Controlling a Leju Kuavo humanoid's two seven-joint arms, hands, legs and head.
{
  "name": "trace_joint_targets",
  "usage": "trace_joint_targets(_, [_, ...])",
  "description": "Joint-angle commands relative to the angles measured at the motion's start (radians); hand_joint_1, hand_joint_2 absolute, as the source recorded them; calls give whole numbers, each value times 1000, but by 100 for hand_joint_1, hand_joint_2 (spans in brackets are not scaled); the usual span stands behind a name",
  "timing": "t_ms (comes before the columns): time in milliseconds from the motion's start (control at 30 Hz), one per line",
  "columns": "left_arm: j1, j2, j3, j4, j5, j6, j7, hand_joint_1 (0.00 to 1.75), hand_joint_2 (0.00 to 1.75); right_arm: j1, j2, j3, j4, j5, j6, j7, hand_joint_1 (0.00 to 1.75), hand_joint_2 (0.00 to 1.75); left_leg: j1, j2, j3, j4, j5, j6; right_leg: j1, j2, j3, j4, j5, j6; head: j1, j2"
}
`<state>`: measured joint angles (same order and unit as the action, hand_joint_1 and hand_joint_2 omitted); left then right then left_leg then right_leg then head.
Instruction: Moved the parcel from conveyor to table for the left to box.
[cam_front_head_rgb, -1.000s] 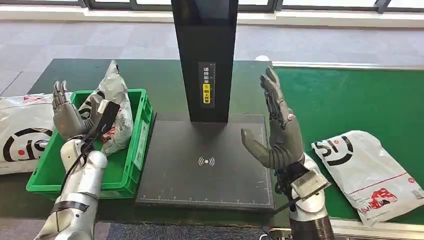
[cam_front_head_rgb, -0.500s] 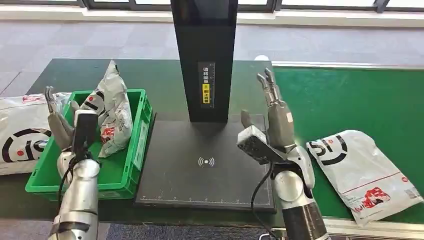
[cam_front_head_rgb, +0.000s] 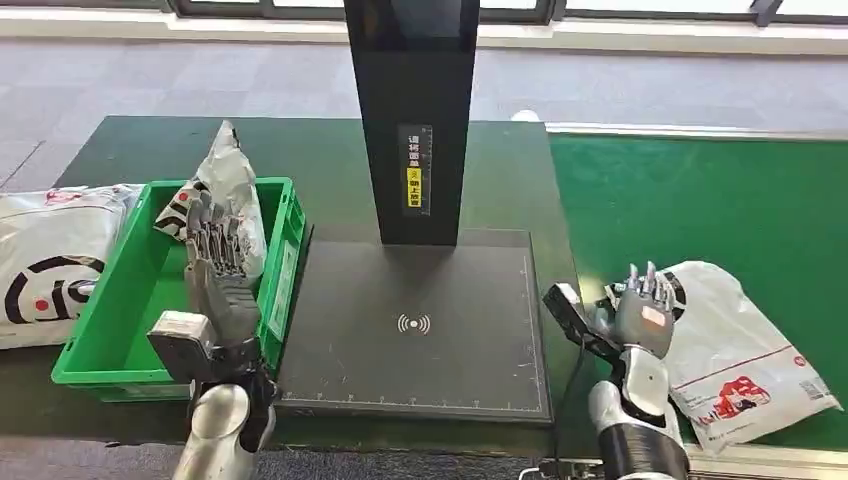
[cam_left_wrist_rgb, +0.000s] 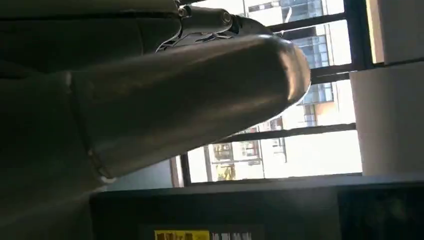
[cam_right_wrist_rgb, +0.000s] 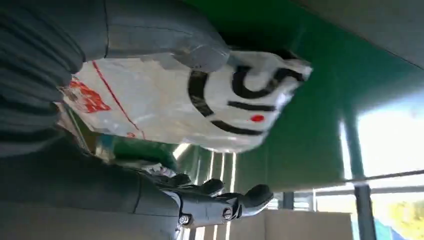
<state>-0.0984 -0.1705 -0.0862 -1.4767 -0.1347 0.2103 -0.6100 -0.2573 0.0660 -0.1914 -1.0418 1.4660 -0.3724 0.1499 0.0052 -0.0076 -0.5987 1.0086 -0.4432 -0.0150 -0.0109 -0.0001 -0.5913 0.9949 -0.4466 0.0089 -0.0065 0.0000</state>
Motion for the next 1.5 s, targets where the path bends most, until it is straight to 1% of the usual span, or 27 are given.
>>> trace_joint_targets(33, [82,12,-73,-51,-57,-39,14,0,0,117,5,-239,-17,-23,92,-21,0,175,0,-2,4,-2,-1,1,0,-3,5,-2,-2,0,0,0])
trace_joint_targets(133, [81,14,-71,-51,-58,-39,14,0,0,116,6,-240,-17,-23,93,-21,0,175,1,-1,2,-1,-1,0,-1,-1,2,-1,-2,1,0,0])
trace_joint_targets(167, [80,14,-71,-51,-58,-40,14,0,0,114,7,-240,-17,-23,93,-21,0,175,1,-1,4,-2,-2,0,-1,-1,4,-1,-2,0,0,0])
trace_joint_targets(267, [80,11,-66,-47,-65,-59,17,0,0,140,-17,-277,18,-43,162,9,0,175,1,-1,3,-2,-2,0,0,-2,3,-2,-2,0,0,0])
trace_joint_targets(400, [83,8,-66,-54,-69,-63,18,0,0,152,-36,-306,47,-62,167,-2,0,175,1,-3,3,-2,-1,0,-1,-3,5,-2,-3,1,0,0])
trace_joint_targets(467, [79,3,-64,-61,-78,-66,29,0,0,143,-44,-328,78,-69,186,7,0,175,1,-1,4,-3,-2,1,-1,-2,6,-3,-2,1,0,0])
trace_joint_targets(500, [72,0,-65,-61,-84,-68,37,0,0,139,-50,-335,98,-69,199,9,0,175,1,-2,4,-2,-2,1,0,-2,5,-2,-2,1,0,0])
trace_joint_targets(533, [67,-1,-68,-61,-90,-69,44,0,0,133,-56,-334,124,-71,216,-1,38,175,1,-2,5,-2,-2,1,0,-3,7,-4,-2,1,0,0])
trace_joint_targets(567, [66,-1,-67,-61,-91,-67,45,0,0,129,-61,-330,142,-69,228,-9,164,175,1,-3,5,-2,-1,1,0,-4,7,-3,-2,1,0,0])
trace_joint_targets(667, [65,-1,-67,-60,-91,-66,45,0,0,127,-61,-328,150,-69,229,-14,164,175,2,-2,5,-2,-2,1,0,-3,8,-4,-2,2,0,0])
trace_joint_targets(700, [66,1,-65,-57,-91,-65,44,0,0,124,-60,-326,161,-69,232,-13,175,175,2,-2,6,-2,-2,1,0,-3,10,-5,-2,2,0,0])
trace_joint_targets(833, [87,11,-67,-71,-91,-64,41,0,0,82,-83,-297,217,-77,211,-47,175,175,1,-1,10,-1,-4,5,0,-2,13,-5,-4,5,0,0])
trace_joint_targets(1000, [93,12,-66,-75,-91,-64,40,0,0,71,-85,-290,218,-81,203,-55,175,175,1,0,12,-1,-4,4,0,-1,15,-5,-4,5,0,0])
trace_joint_targets(1200, [99,0,-56,-104,-103,-74,42,0,0,67,-51,-243,122,-81,113,-89,175,175,2,1,13,-2,-4,4,0,-1,16,-7,-4,4,0,0])
trace_joint_targets(1267, [110,4,-51,-111,-106,-71,42,0,0,52,-44,-228,79,-92,27,-109,175,175,1,3,11,0,-5,4,0,2,14,-4,-4,5,0,0])
trace_joint_targets(1300, [119,8,-49,-113,-107,-71,39,0,0,42,-43,-221,58,-100,1,-118,175,175,1,4,12,-1,-5,4,0,3,14,-4,-3,5,0,0])
trace_joint_targets(1333, [121,8,-49,-112,-107,-71,38,0,0,38,-44,-219,54,-99,2,-119,175,175,0,6,12,-2,-5,4,-1,4,14,-5,-3,4,0,0])
trace_joint_targets(1367, [123,9,-49,-115,-107,-73,37,0,0,43,-42,-217,40,-101,5,-115,175,175,1,4,11,0,-5,4,-1,3,13,-3,-3,5,0,0])
trace_joint_targets(1433, [124,9,-49,-114,-107,-73,36,0,0,45,-44,-218,40,-101,5,-116,175,175,0,7,13,-4,-4,4,-1,5,14,-6,-2,4,0,0])
trace_joint_targets(1467, [124,9,-49,-114,-107,-73,36,0,0,48,-44,-218,41,-100,5,-117,175,175,0,4,10,0,-5,4,-1,3,12,-3,-3,5,0,0])
trace_joint_targets(1500, [123,9,-49,-114,-107,-73,36,0,0,50,-44,-218,41,-100,5,-117,175,175,1,4,10,0,-5,4,-1,3,13,-4,-3,5,0,0])
